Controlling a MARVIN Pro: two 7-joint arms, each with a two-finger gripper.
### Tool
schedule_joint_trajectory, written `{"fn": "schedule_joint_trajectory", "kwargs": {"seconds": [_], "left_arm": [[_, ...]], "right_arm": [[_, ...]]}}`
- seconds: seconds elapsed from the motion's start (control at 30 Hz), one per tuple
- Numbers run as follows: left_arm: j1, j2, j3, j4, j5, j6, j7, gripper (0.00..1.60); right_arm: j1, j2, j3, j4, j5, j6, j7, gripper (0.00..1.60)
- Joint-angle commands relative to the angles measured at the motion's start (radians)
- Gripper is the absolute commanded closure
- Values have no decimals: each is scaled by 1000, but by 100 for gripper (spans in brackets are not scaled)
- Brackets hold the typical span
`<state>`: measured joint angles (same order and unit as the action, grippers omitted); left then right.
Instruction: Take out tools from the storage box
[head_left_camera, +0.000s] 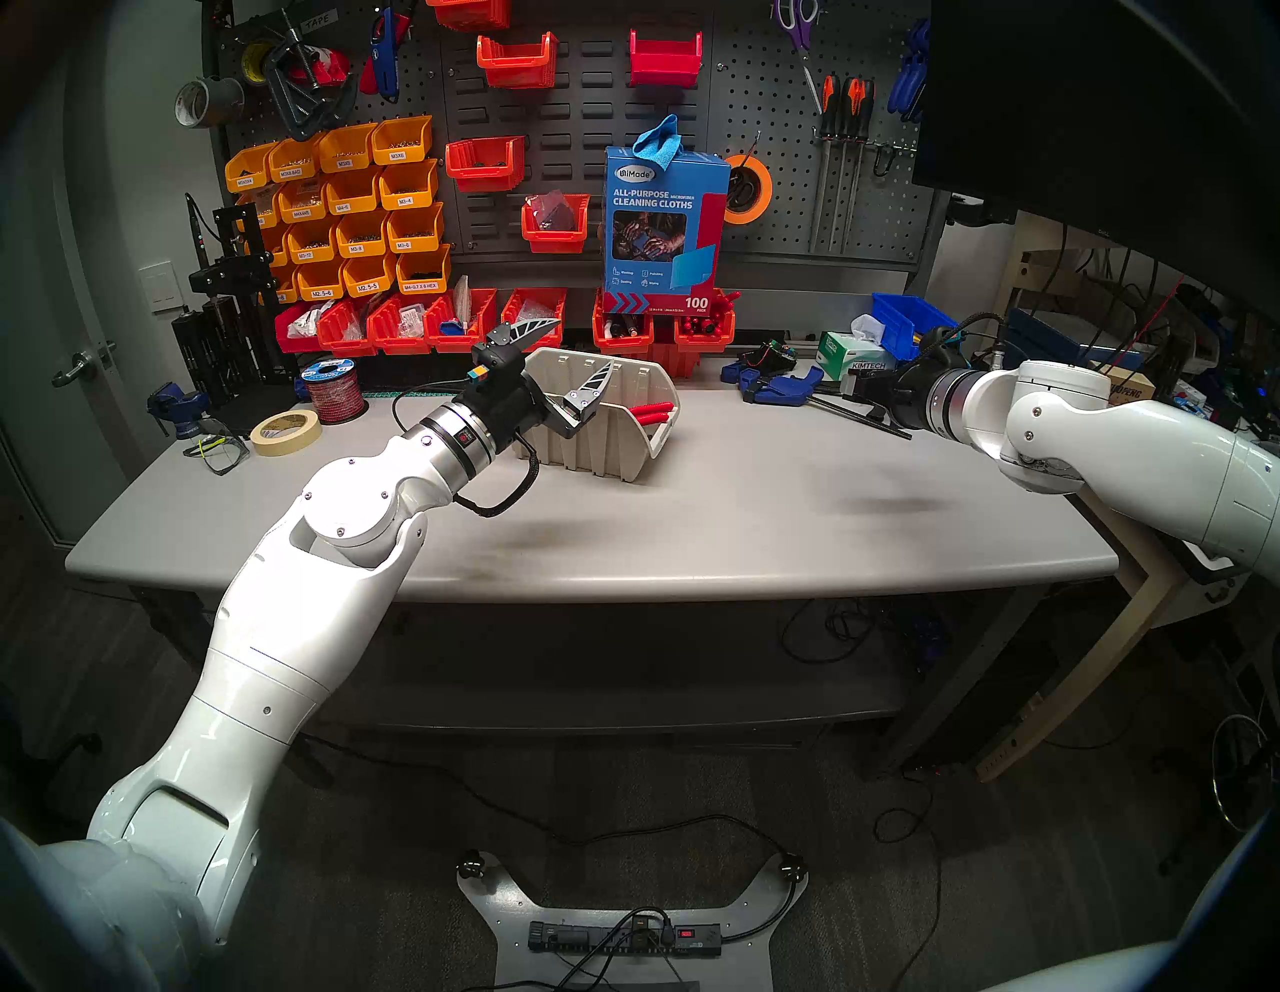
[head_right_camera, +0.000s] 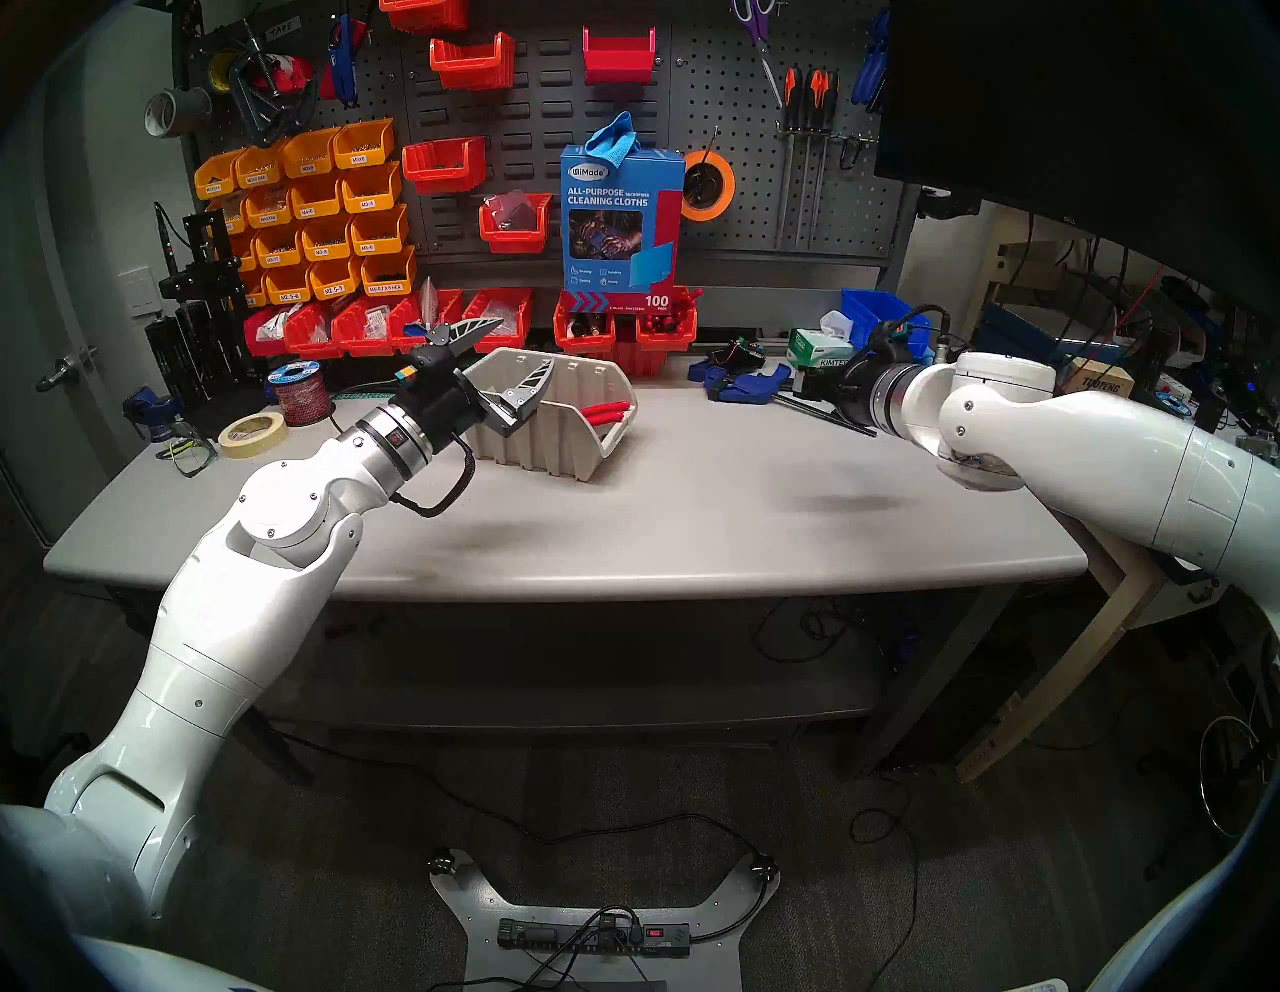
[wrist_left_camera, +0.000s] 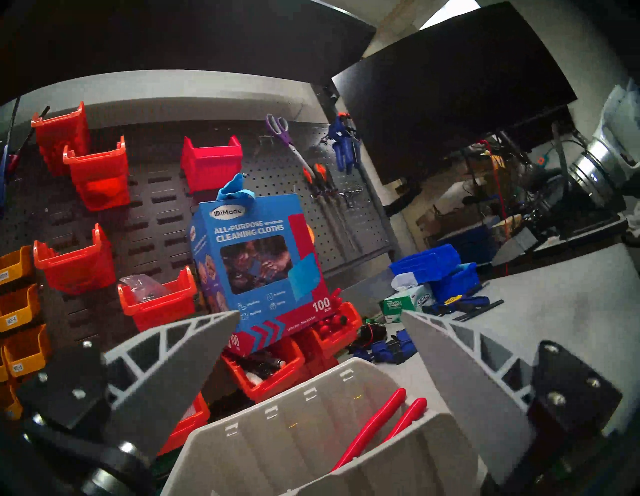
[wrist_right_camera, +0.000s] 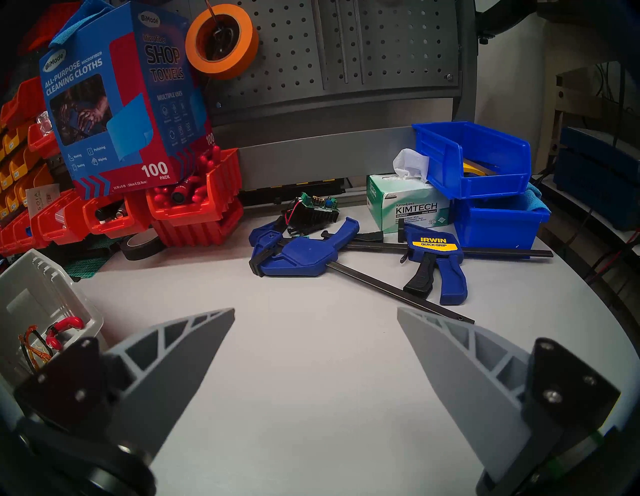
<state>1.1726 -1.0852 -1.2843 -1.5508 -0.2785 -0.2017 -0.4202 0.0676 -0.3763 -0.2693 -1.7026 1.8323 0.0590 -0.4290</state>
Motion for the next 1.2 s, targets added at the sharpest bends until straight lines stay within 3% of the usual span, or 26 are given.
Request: {"fn": "schedule_joint_trajectory", "kwargs": {"seconds": [0.0,0.27,0.73,0.87,0.93,1.0,1.17], "left_arm": [[-116,-39,45,48,43,-38,-30,0],[-196,-25,101,126,52,-97,-171,0],[-294,-26,79,245,116,-159,-296,0],[-350,2,101,303,97,-186,-408,0],[-347,2,93,303,97,-185,-421,0],[-387,18,102,346,74,-187,-493,0],[-417,38,99,378,68,-184,-581,0]], "right_arm": [[18,4,14,2,-5,-3,-2,0],[18,4,14,2,-5,-3,-3,0],[18,4,14,2,-5,-4,-3,0],[18,4,14,2,-5,-4,-3,0],[18,4,14,2,-5,-4,-3,0],[18,4,14,2,-5,-4,-3,0],[18,4,14,2,-5,-4,-3,0]]}}
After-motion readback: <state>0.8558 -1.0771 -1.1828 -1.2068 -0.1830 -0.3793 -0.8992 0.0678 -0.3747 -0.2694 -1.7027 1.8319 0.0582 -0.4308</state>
